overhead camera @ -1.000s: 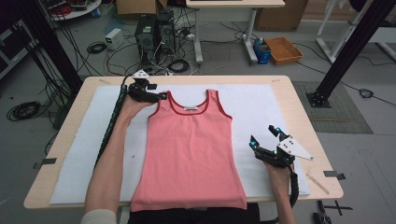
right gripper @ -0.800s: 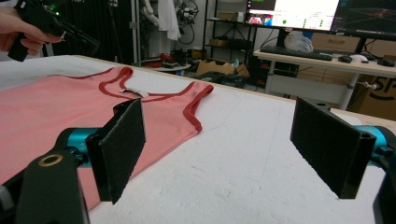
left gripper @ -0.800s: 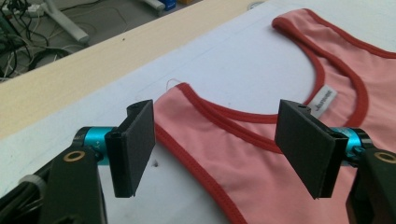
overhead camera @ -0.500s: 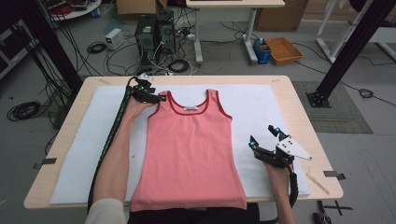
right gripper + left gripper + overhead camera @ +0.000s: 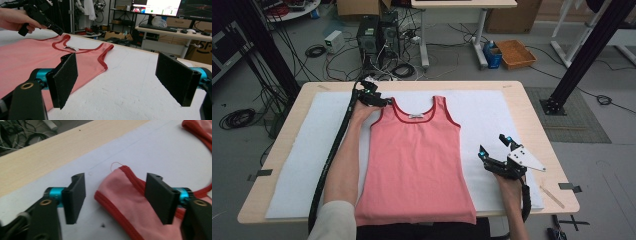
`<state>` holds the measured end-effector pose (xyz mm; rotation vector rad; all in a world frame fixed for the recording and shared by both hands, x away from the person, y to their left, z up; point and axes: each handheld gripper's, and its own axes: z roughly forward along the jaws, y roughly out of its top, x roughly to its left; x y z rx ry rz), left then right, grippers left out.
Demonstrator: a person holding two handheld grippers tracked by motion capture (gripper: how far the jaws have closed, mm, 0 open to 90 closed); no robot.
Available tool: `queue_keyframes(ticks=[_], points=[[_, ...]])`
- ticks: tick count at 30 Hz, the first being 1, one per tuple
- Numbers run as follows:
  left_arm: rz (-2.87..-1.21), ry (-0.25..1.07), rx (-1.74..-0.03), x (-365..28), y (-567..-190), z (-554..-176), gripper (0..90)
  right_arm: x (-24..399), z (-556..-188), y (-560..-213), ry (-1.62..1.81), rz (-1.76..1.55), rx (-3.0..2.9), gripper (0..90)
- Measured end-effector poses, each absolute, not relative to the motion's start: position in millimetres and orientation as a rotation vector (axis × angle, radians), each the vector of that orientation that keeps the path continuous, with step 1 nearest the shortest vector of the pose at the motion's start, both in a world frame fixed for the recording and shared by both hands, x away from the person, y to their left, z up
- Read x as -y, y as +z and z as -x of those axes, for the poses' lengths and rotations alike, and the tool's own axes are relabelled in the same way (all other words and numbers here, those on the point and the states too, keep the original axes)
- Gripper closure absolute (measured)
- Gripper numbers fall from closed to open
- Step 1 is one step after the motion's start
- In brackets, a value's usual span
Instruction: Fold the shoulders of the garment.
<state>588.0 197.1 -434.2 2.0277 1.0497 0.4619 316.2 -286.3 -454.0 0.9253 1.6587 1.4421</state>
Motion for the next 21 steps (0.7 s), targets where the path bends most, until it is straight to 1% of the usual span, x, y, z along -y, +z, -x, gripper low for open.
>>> queue_keyframes(ticks=[1, 2, 9, 13, 19, 21], points=[[-2.024, 0.467, -1.051, -197.4, -434.3, -588.1, 39.9, 286.0, -316.0, -453.9, 1.441, -0.929, -1.66, 17.9], [-2.02, 0.465, -1.052, -197.8, -434.7, -588.5, 40.6, 285.8, -316.0, -453.9, 1.438, -0.929, -1.66, 17.8], [-2.044, 0.468, -1.059, -192.9, -442.5, -589.7, 43.5, 285.0, -315.9, -453.9, 1.429, -0.923, -1.66, 17.8], [-2.058, 0.457, -1.062, -189.5, -449.5, -590.9, 43.8, 284.9, -315.9, -453.8, 1.424, -0.924, -1.659, 17.8], [-2.06, 0.491, -1.051, -186.9, -450.2, -590.5, 44.1, 283.8, -315.6, -453.8, 1.419, -0.924, -1.664, 17.8], [-2.061, 0.496, -1.038, -185.5, -450.2, -590.2, 47.2, 283.3, -315.7, -453.7, 1.408, -0.918, -1.667, 17.8]])
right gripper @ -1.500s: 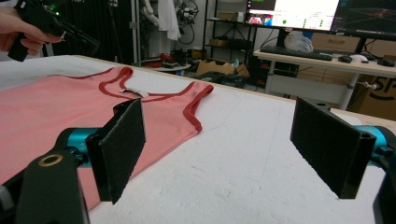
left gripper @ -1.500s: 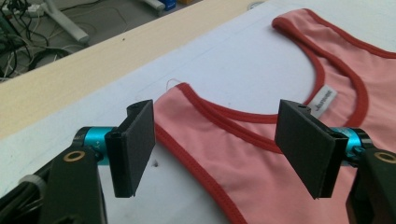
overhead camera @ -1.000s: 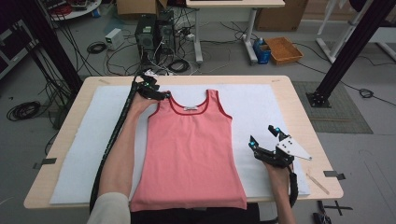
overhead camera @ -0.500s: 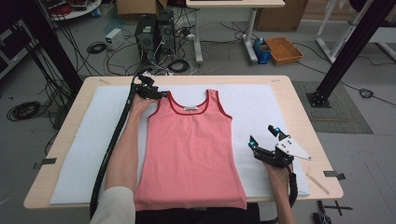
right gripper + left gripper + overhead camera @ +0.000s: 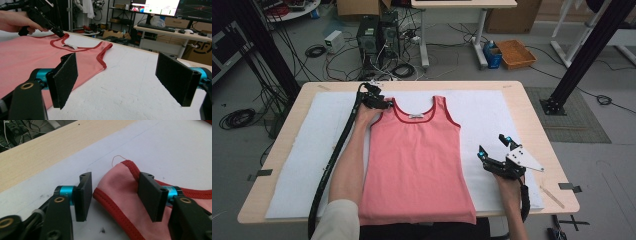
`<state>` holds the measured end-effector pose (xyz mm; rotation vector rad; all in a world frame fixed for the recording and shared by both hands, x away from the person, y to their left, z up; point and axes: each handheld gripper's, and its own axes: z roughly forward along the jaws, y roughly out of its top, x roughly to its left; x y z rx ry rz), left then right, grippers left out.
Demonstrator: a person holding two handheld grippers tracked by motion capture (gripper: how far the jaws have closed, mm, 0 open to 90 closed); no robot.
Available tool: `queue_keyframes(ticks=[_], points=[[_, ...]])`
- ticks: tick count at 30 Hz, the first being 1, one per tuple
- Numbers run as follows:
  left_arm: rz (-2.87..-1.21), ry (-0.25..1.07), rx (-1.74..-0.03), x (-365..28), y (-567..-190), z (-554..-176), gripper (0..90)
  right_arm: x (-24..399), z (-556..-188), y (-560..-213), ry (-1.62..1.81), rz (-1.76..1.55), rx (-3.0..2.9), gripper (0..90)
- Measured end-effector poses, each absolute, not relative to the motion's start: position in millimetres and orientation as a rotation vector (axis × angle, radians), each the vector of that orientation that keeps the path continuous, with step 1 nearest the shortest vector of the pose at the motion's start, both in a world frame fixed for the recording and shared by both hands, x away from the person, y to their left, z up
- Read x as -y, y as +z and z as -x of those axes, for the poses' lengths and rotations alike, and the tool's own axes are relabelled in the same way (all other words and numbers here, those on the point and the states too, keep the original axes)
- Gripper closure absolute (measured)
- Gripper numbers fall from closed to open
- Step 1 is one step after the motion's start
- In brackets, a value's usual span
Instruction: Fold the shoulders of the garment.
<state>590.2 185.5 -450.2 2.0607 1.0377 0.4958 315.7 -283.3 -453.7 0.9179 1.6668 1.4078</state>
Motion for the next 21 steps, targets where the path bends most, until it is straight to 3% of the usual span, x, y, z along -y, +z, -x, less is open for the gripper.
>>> queue_keyframes(ticks=[13, 21], points=[[-2.07, 0.455, -0.985, -180.2, -449.7, -587.4, 80.9, 282.5, -315.6, -453.6, 1.398, -0.931, -1.666, 17.8], [-2.063, 0.46, -0.974, -180.2, -445.9, -585.9, 82.2, 283.1, -315.9, -453.6, 1.403, -0.934, -1.663, 17.8]])
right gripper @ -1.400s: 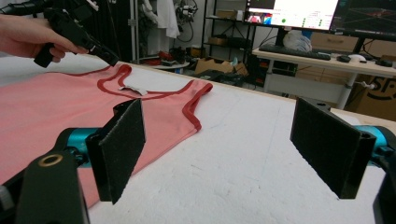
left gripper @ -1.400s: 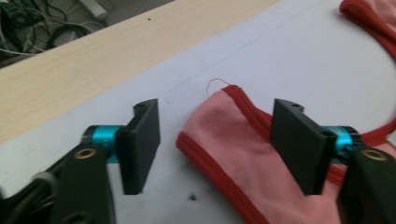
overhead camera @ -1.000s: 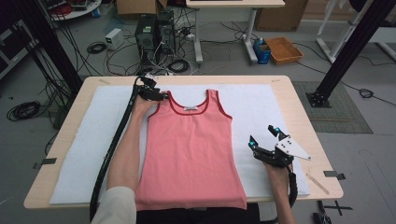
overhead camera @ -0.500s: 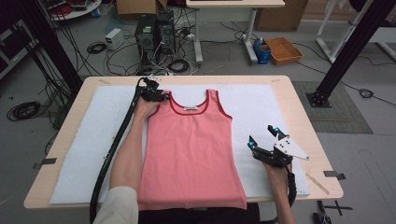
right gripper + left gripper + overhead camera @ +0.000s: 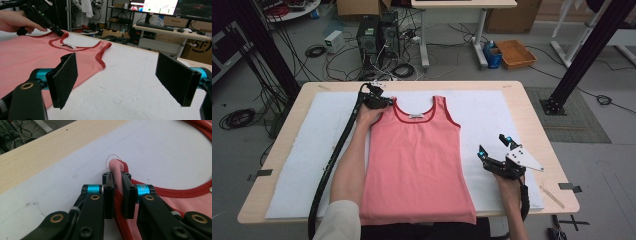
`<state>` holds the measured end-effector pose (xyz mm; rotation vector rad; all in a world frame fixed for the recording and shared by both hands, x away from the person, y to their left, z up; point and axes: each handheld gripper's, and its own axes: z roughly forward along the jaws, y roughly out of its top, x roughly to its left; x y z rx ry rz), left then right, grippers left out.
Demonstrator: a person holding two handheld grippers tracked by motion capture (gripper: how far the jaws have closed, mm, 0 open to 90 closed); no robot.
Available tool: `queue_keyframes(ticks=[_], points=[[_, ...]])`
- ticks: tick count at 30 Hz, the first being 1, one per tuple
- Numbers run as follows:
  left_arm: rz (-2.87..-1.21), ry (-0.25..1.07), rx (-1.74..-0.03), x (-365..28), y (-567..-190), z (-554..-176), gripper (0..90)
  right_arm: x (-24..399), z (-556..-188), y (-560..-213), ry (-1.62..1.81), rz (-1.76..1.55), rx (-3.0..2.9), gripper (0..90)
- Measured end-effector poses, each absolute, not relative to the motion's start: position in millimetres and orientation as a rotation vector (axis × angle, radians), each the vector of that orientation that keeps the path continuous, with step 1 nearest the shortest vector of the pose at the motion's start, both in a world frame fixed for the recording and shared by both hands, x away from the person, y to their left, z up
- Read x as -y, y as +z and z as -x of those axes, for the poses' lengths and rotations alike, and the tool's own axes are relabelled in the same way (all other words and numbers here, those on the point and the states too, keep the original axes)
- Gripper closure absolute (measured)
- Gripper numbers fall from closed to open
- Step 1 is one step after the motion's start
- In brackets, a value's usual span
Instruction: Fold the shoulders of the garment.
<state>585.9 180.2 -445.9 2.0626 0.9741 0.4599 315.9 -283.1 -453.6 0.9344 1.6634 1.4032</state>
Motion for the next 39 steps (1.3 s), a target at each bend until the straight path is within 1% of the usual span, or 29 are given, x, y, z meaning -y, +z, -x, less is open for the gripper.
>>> queue_keyframes(ticks=[6, 11, 13, 24, 30, 39], points=[[-2.067, 0.449, -0.946, -179.6, -437.5, -581.3, 82.2, 283.1, -316.1, -453.7, 1.4, -0.933, -1.662, 17.8], [-2.11, 0.448, -0.866, -173.5, -424.5, -571.2, 82.1, 283.2, -316.1, -453.6, 1.4, -0.936, -1.664, 17.8], [-2.104, 0.469, -0.84, -171.9, -419.1, -565.2, 82.2, 282.9, -316.1, -453.6, 1.402, -0.934, -1.665, 17.8], [-2.07, 0.404, -0.85, -186.7, -407.8, -531.5, 82.1, 283.0, -316.1, -453.6, 1.402, -0.94, -1.665, 17.8], [-2.065, 0.385, -0.818, -186.1, -403.6, -512.3, 82.1, 283.1, -316.0, -453.6, 1.401, -0.939, -1.665, 17.8], [-2.081, 0.404, -0.767, -182.3, -402.8, -485.9, 82.1, 284.1, -316.4, -453.5, 1.411, -0.94, -1.662, 17.8]])
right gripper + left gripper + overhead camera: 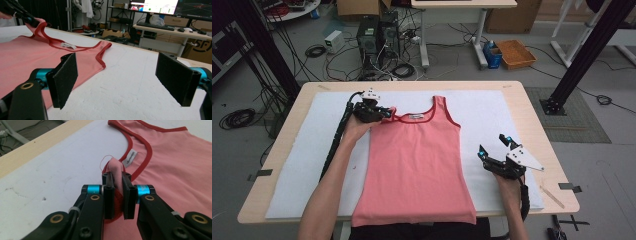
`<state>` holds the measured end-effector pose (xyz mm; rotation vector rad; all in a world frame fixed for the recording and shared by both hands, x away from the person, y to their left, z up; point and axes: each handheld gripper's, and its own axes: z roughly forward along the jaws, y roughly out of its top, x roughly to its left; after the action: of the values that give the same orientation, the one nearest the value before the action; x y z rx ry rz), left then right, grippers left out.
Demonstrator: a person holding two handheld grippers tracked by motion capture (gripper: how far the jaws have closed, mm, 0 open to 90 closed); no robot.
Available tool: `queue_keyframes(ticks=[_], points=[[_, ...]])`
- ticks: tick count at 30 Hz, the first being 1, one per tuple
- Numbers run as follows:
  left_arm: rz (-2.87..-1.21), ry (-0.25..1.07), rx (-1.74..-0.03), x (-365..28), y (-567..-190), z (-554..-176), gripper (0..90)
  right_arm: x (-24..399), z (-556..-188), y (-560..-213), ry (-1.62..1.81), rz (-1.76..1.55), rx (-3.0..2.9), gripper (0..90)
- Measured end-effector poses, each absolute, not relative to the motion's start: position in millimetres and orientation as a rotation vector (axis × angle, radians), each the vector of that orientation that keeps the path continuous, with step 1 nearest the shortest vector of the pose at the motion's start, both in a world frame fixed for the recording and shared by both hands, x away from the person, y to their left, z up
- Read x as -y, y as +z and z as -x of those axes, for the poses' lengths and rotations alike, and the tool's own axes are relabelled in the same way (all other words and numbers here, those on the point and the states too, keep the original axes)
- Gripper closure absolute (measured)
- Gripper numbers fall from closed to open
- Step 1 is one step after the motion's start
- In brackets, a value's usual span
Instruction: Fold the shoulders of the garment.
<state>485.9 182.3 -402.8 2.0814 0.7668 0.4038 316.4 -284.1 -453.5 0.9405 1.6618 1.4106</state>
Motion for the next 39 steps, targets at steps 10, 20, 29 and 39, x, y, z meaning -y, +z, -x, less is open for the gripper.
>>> queue_keyframes(ticks=[10, 20, 29, 39], points=[[-2.077, 0.369, -0.753, -183.0, -410.5, -458.5, 82.1, 285.6, -317.4, -453.4, 1.421, -0.962, -1.651, 17.8], [-2.066, 0.338, -0.706, -179.7, -412.0, -432.9, 82.1, 287.8, -318.5, -453.2, 1.467, -1.004, -1.634, 17.8], [-2.088, 0.307, -0.695, -180.1, -421.2, -414.3, 81.8, 287.4, -318.9, -453.4, 1.464, -1.001, -1.635, 17.8], [-2.113, 0.292, -0.678, -178.2, -432.1, -400.6, 81.0, 286.9, -318.3, -453.5, 1.46, -0.997, -1.638, 17.8]])
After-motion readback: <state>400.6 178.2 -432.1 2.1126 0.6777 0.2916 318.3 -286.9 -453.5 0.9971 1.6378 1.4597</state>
